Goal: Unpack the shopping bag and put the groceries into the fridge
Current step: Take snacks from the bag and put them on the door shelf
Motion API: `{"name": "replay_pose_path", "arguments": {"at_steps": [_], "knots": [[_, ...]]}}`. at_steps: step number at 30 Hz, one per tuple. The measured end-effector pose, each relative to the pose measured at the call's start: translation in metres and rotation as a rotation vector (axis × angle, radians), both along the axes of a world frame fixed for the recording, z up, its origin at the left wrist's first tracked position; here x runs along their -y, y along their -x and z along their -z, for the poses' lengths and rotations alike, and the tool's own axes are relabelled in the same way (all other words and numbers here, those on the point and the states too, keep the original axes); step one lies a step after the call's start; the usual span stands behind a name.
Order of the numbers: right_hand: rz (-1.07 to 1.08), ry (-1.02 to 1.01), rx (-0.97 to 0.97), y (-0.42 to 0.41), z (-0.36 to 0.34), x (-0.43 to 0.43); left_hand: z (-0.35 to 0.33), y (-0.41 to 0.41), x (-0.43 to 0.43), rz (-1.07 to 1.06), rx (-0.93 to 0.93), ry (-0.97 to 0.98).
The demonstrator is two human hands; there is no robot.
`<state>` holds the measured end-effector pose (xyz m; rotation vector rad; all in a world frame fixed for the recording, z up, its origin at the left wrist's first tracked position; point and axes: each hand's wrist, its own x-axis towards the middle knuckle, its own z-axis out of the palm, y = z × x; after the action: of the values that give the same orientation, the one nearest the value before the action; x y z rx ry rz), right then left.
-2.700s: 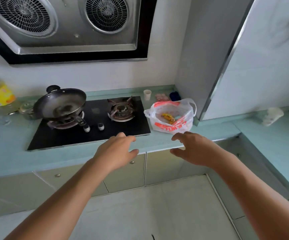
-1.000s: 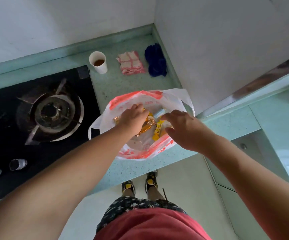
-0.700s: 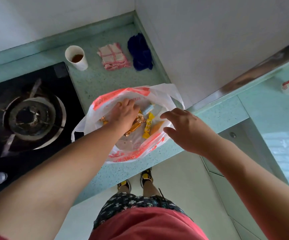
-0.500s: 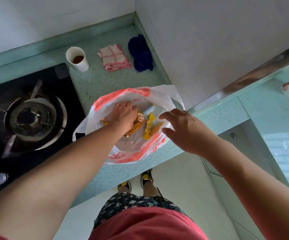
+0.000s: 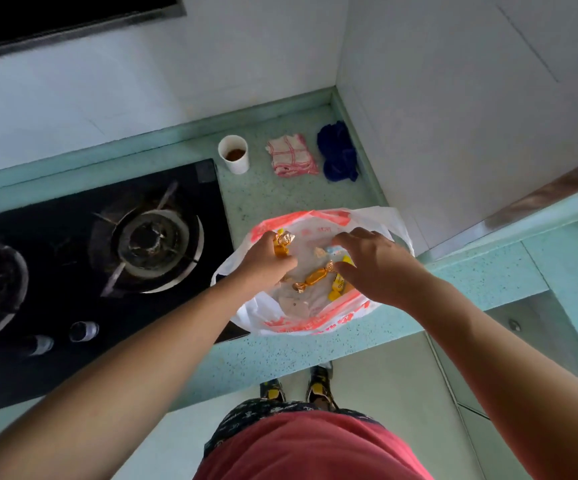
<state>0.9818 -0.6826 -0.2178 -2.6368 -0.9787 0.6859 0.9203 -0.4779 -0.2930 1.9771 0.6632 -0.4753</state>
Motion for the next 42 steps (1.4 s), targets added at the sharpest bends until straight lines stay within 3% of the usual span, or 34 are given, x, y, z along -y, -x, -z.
{"name": "replay_pose_path", "arguments": {"at_steps": [4, 10, 26, 37, 42], "knots": [[-0.014, 0.058, -0.026, -0.001, 0.001, -0.011, -0.014, 0.017, -0.004, -0.180, 0.034, 0.159], [-0.030, 0.131, -0.064, -0.009, 0.015, -0.023, -0.024, 0.030, -0.008, -0.294, 0.106, 0.248], [-0.040, 0.671, -0.234, -0.012, 0.109, -0.012, 0.001, 0.032, 0.003, -0.227, 0.051, 0.297], [0.003, 0.599, -0.048, 0.007, 0.120, 0.006, -0.004, 0.034, 0.004, -0.201, 0.054, 0.361], [0.079, 0.383, -0.049, 0.003, 0.085, -0.007, -0.022, 0.040, -0.007, -0.205, 0.101, 0.312]]}}
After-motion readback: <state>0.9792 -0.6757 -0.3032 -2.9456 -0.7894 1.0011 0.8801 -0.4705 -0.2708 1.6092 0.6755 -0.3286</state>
